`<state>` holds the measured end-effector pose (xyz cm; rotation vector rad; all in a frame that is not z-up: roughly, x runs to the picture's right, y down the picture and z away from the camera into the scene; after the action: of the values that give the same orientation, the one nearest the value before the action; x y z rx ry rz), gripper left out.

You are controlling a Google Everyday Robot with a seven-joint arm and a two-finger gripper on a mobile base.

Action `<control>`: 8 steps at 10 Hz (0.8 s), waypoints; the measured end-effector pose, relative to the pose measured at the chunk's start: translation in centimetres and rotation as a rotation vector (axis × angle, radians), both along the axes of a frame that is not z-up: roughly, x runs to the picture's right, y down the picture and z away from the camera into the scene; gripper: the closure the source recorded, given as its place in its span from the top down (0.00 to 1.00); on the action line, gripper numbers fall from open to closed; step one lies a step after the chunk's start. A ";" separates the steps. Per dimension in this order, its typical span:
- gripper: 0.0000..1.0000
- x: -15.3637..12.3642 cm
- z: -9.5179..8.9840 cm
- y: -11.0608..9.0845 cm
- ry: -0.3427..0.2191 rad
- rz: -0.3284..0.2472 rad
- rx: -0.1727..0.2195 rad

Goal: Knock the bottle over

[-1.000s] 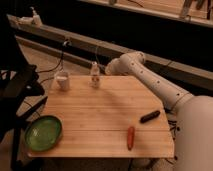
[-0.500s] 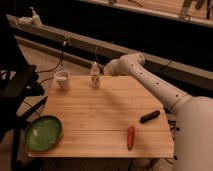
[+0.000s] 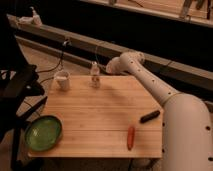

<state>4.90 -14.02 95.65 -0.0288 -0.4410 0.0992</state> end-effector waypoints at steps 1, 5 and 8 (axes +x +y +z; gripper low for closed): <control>0.00 0.0 0.3 -0.5 -0.007 0.003 0.011; 0.00 -3.2 0.8 -1.7 -0.098 -0.005 0.055; 0.00 -7.6 0.6 -2.0 -0.238 -0.028 0.078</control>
<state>-2.69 -16.05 96.21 0.0300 -0.6815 0.0514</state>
